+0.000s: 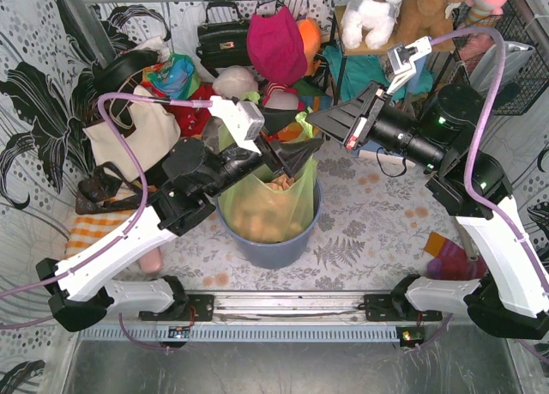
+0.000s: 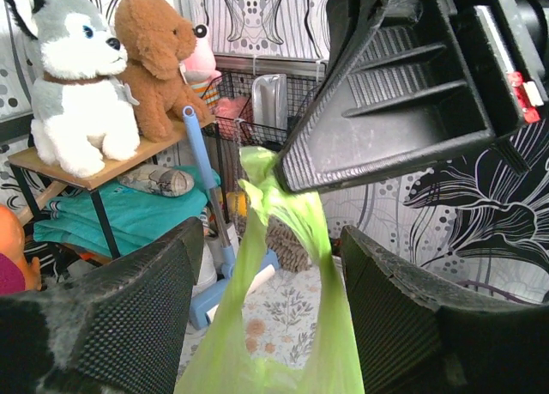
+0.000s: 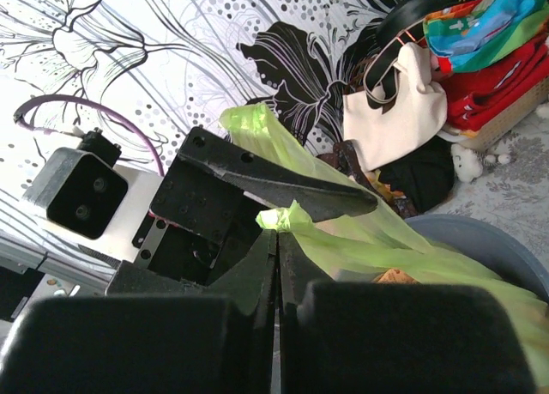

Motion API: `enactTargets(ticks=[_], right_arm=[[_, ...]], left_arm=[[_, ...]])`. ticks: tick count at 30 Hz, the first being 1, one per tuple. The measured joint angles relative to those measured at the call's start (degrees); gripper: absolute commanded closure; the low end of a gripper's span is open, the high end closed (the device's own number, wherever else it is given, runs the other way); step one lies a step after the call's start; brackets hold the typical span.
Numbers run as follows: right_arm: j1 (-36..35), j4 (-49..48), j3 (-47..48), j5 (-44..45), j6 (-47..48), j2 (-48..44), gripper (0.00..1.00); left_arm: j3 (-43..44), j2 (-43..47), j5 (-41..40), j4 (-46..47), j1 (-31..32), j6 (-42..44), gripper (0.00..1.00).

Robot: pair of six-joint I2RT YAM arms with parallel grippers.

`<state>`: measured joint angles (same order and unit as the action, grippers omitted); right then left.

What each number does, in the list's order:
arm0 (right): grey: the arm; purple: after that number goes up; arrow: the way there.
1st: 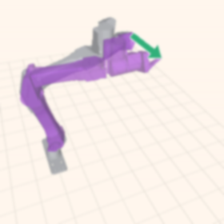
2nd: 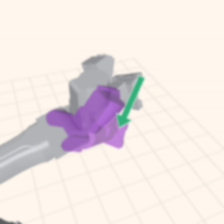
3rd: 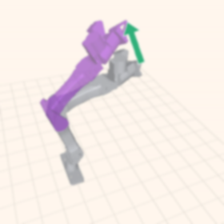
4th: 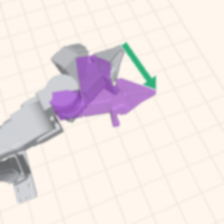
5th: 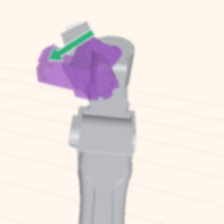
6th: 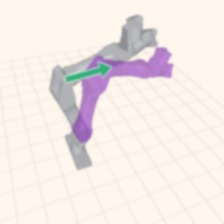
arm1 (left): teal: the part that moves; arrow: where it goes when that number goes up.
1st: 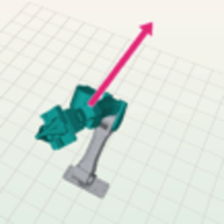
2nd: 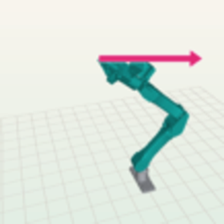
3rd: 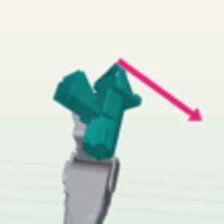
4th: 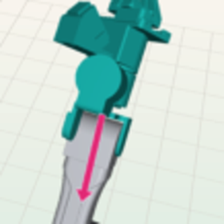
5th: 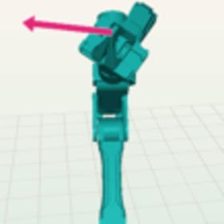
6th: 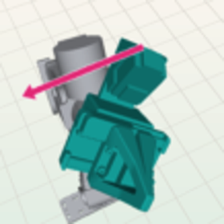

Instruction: Tie the trash bag

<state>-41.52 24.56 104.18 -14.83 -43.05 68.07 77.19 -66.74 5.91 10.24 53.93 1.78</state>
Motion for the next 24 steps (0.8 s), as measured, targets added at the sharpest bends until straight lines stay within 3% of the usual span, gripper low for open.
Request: enactTargets(ticks=[13, 20, 24], right_arm=[[0.0, 0.1, 0.0, -2.0, -0.9, 0.0, 1.00], [0.0, 0.3, 0.0, -2.1, -0.9, 0.0, 1.00], [0.0, 0.2, 0.0, -1.9, -1.2, -0.2, 0.83]], left_arm=[[2.2, -1.3, 0.1, -0.4, -0.4, 1.9, 0.63], [2.2, -1.2, 0.8, -0.5, -0.4, 1.7, 0.97], [2.2, -1.0, 1.2, -0.5, -0.4, 1.4, 0.99]])
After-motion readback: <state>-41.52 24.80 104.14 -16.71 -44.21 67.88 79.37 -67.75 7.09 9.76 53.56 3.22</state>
